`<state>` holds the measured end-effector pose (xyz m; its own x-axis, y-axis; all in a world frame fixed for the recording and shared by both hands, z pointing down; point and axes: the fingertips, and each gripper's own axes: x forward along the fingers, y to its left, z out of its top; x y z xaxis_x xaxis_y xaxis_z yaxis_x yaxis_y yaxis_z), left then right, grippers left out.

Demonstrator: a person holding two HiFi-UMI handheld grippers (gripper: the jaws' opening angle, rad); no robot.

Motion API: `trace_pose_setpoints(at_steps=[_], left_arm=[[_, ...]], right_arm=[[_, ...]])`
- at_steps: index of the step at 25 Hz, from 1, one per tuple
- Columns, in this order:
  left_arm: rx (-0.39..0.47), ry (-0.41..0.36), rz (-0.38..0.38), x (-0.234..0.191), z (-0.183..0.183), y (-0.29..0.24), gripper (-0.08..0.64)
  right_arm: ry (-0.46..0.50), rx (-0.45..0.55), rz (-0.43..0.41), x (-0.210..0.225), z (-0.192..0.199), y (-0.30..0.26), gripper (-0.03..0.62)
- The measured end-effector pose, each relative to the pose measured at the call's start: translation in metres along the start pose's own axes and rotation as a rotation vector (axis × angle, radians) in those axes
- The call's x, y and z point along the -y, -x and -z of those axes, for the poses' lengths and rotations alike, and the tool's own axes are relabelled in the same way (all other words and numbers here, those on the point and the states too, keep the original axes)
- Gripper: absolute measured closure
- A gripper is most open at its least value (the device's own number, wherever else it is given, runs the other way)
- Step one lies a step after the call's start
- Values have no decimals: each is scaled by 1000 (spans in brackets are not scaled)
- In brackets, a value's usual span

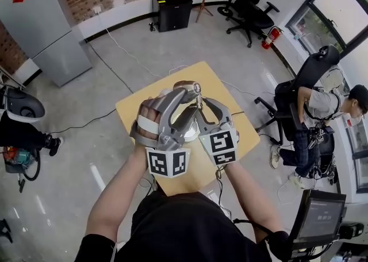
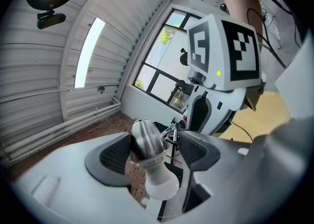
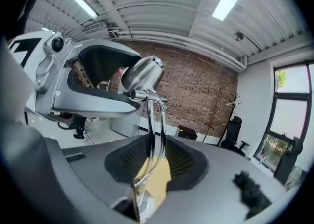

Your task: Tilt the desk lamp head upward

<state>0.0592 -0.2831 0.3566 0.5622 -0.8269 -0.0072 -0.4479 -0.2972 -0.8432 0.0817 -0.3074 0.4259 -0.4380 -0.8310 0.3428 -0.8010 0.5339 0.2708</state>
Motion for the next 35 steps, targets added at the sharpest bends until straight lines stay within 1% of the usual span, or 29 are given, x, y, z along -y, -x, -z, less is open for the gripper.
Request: trace_pose_setpoints(at_steps=[3, 5, 7, 9, 10, 11, 12, 14, 15, 16, 17, 21, 24, 28, 32, 35], left_arm=[[-1, 0, 8, 1, 0, 7, 238], [0, 17, 22, 5, 2, 21, 238], [-21, 65, 51, 18, 13, 38, 242], [-64, 149, 105, 40, 30, 52, 249], [-86, 213, 147, 55, 39, 57, 252], [-105, 297, 202, 72, 47, 61, 253], [-121, 401, 273, 93, 56, 65, 253], [-167, 628, 445, 140, 73, 67, 253], [-203, 720, 522, 163, 82, 66, 253], [-245, 782, 579, 184, 92, 64, 252], [-290, 815, 617, 201, 103, 61, 252], [-472, 866, 693, 250, 148, 48, 253], [-557, 908, 711, 271, 165, 45, 262], [-586, 875, 745, 291, 172, 43, 278], [-623, 848, 799, 307, 180, 37, 285], [-650, 819, 839, 320, 187, 33, 285]], right_arm=[[-105, 29, 7, 4, -2, 2, 491], [-124, 36, 12, 4, -3, 3, 494], [-128, 33, 7, 3, -4, 2, 494], [-135, 29, 1, 2, -4, 2, 494], [-144, 29, 0, 1, -5, 2, 494], [-154, 33, 0, 2, -5, 3, 494], [-164, 39, 1, 2, -6, 3, 494], [-176, 47, 2, 2, -6, 4, 494], [-176, 50, 4, 2, -6, 4, 494], [-174, 53, 5, 3, -6, 4, 494], [-172, 55, 7, 3, -6, 3, 494], [-165, 55, 6, 3, -6, 1, 494], [-165, 53, 6, 2, -5, 3, 494], [-175, 57, 9, -1, -6, 5, 494], [-199, 77, 19, 1, -7, 5, 494], [-223, 72, 26, 5, -7, 2, 494]])
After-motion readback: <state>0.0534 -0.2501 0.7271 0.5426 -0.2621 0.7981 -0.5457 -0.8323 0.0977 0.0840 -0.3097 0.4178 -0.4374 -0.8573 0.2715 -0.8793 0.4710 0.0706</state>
